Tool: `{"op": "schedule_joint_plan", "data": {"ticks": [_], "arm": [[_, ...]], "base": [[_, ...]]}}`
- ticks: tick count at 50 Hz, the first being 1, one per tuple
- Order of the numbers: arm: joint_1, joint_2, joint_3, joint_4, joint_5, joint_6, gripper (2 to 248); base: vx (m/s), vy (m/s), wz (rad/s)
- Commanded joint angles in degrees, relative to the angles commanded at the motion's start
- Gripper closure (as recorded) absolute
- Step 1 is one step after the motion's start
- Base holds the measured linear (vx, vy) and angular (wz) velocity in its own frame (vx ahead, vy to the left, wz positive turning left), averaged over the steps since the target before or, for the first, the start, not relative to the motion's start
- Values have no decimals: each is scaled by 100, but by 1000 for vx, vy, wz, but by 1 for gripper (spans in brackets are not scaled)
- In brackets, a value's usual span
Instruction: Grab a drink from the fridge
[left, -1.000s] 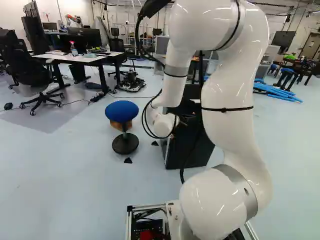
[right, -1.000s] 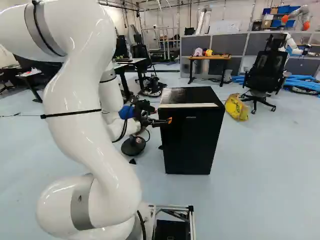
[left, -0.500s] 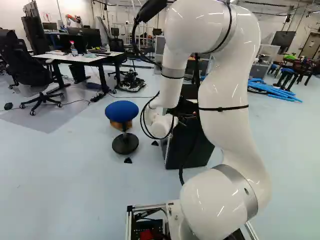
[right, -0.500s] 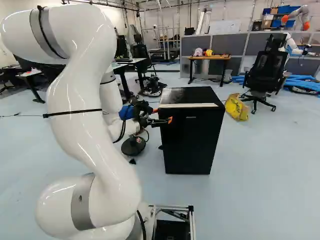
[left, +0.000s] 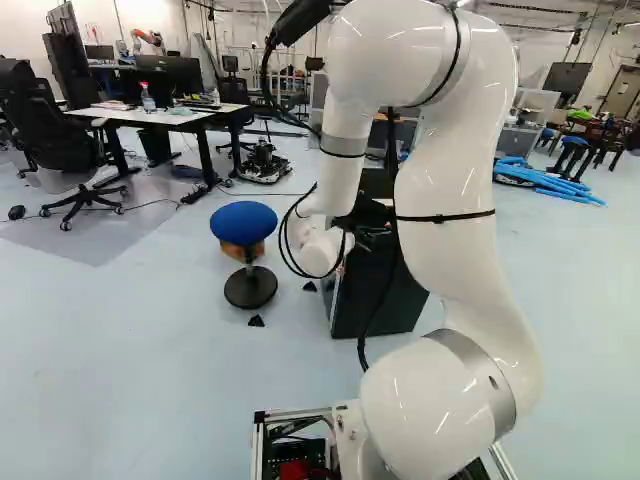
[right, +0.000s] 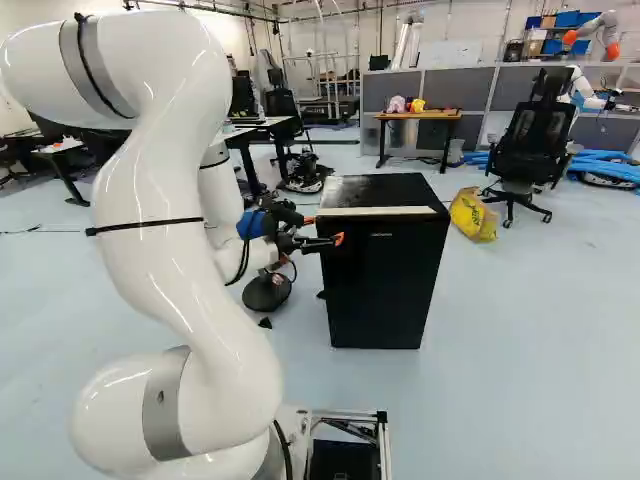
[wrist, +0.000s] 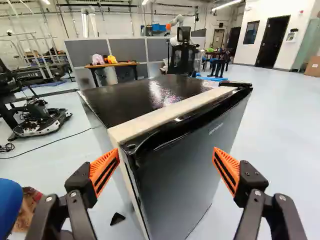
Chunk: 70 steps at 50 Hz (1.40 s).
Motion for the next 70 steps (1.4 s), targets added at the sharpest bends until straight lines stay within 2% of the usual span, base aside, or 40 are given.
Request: {"op": "schedule_joint_plan", "data": {"ticks": [30, 70], "arm": [[-5, -118, -187, 0, 0, 0, 3], [-5, -119, -188, 79, 0, 0, 3]], "base": [[0, 0, 0], [0, 0, 0]]}}
